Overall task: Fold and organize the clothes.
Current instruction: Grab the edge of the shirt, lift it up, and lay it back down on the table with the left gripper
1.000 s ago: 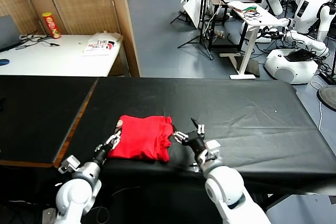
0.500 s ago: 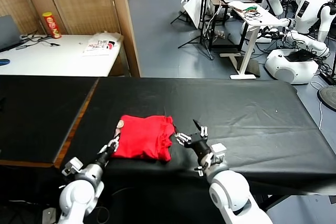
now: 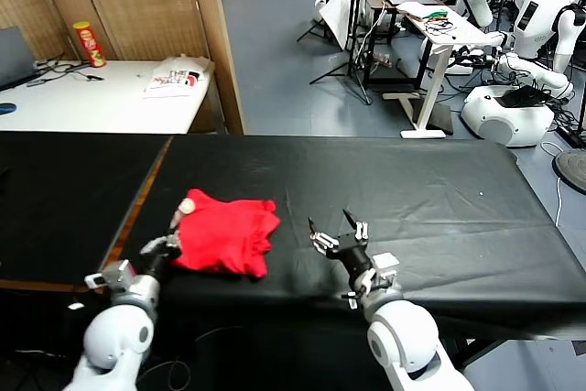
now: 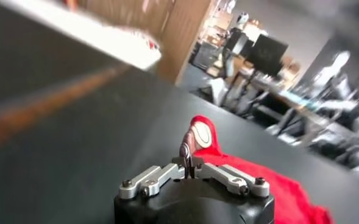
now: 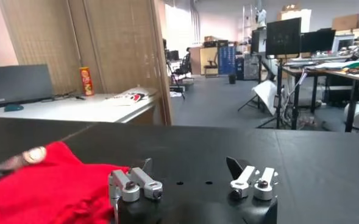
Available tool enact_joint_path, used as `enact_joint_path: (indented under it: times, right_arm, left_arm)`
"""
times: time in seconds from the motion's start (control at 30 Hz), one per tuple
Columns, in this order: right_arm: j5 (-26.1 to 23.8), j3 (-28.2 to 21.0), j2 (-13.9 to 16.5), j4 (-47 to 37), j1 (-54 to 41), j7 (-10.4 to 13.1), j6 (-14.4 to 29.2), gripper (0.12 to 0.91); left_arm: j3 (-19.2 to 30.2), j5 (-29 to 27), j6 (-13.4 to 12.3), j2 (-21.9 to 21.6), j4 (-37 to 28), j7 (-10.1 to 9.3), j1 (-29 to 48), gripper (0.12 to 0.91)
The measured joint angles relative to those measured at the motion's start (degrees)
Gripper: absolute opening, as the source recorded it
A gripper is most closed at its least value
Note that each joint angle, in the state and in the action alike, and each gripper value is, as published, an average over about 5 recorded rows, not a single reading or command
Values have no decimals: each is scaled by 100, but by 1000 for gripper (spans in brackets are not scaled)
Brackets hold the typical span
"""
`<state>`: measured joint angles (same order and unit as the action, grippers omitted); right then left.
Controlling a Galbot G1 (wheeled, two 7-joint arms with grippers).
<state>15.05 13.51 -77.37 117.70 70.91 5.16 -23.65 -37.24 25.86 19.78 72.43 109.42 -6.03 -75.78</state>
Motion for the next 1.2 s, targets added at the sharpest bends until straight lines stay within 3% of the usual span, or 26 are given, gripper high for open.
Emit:
enact_joint_path:
  times: [0.3,0.43,0.53,0.67,0.9,1.0,1.1,1.2]
  right_arm:
    - [-31,0,-58,-37,24,-12,23,798]
    - [-50,-2,-83,-101,32,-38,38,798]
    - [-96,-17,-98,-120,54,-80,43,798]
    - [-122,-15,-104,-127,65,-104,43,798]
    - [-141,54,-109,-136,99,-130,42,798]
    - [-137,102,-69,-146,95,-141,40,798]
    - [-101,126,-25,-159,89,-165,31,798]
    - [2,117,25,-162,86,-239,-31,798]
  left_arm:
    - [-511,-1743,-243,-1198,189,168,-218,156]
    - [-667,-2140,-232,-1583,375,146,-349,156]
    - [-645,-2351,-170,-1637,577,66,-428,156]
    - [-422,-2299,-15,-1469,885,-64,-497,156]
    - [417,-1269,463,-776,1414,-358,-366,156]
    - [886,-1041,536,-391,1472,-449,-337,156]
    - [1330,-1152,457,20,1440,-402,-322,156]
    - [1711,-1500,298,448,1309,-125,-314,175]
